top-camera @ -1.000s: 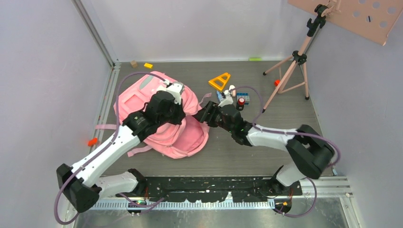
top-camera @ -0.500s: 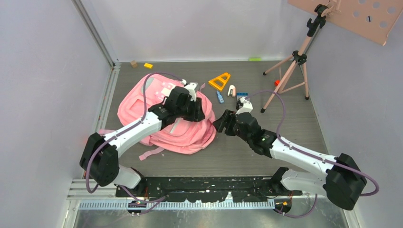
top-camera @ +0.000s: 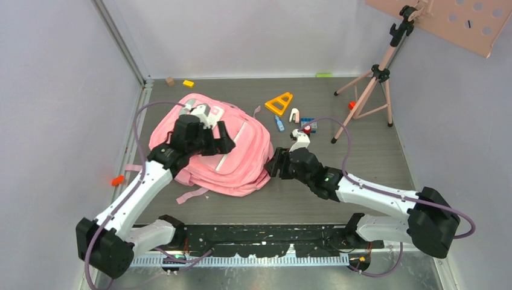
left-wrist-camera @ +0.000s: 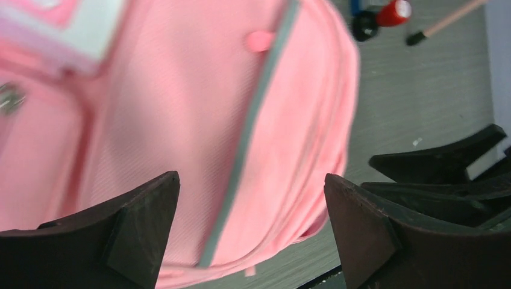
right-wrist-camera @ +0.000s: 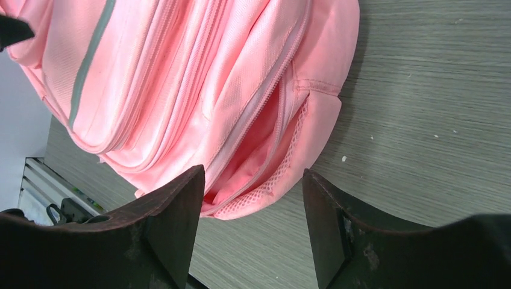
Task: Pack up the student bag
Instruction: Zip the student bag at the center of the board.
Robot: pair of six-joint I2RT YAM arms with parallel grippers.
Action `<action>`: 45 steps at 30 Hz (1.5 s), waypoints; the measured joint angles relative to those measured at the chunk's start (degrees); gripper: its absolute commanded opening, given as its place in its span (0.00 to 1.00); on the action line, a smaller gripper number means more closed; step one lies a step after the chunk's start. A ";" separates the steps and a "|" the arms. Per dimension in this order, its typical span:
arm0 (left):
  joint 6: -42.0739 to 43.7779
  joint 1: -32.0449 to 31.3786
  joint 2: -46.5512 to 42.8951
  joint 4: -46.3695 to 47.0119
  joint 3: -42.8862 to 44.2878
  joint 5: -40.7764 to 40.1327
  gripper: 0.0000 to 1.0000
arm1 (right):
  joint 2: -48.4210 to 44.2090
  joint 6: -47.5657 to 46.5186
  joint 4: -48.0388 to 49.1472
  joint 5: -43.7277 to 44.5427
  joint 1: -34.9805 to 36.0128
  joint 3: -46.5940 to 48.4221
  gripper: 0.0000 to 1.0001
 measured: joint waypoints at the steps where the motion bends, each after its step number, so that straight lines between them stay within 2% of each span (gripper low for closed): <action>1: -0.68 1.70 -1.70 -1.64 -1.18 -0.33 0.97 | 1.14 0.04 0.42 -0.22 -0.02 0.26 0.66; 9: -6.56 10.49 -10.99 -11.85 -8.39 -1.70 0.98 | 9.79 3.23 7.87 -4.48 -0.04 2.86 0.66; 16: -14.97 12.11 -19.52 -12.20 -17.16 0.15 0.96 | 15.65 7.21 12.07 -7.30 -0.04 5.22 0.62; 18: -17.49 12.11 -21.24 -11.96 -18.99 0.39 0.93 | 16.96 7.74 12.50 -7.87 -0.07 6.03 0.53; 19: -18.51 12.13 -21.77 -11.93 -19.63 0.42 0.91 | 17.55 7.93 12.52 -8.11 -0.07 6.40 0.44; 20: -19.74 12.13 -22.47 -11.76 -20.41 0.46 0.90 | 18.01 8.20 12.55 -8.31 -0.13 6.73 0.39; 21: -20.72 12.13 -23.21 -11.65 -21.18 0.46 0.89 | 18.38 8.26 12.57 -8.52 -0.17 7.04 0.27; 23: -22.77 12.13 -25.03 -11.74 -22.60 0.35 0.88 | 19.08 8.85 12.44 -9.14 -0.28 8.04 0.16; 27: -25.94 12.13 -29.75 -12.41 -24.96 -0.42 0.88 | 19.28 10.08 11.89 -9.79 -0.39 10.01 0.02; 32: -29.31 12.13 -34.07 -12.70 -26.88 -0.81 0.88 | 19.06 11.98 11.21 -10.03 -0.57 10.78 0.00; 36: -31.95 12.13 -34.88 -12.55 -29.99 -0.55 0.78 | 17.62 12.72 10.29 -10.01 -0.55 11.32 0.00; 42: -35.17 12.13 -37.00 -11.50 -32.68 -0.31 0.75 | 16.24 12.81 9.57 -9.97 -0.48 12.41 0.00; 45: -36.39 12.13 -37.44 -9.92 -33.42 -0.55 0.69 | 16.24 12.83 9.38 -9.97 -0.48 12.41 0.00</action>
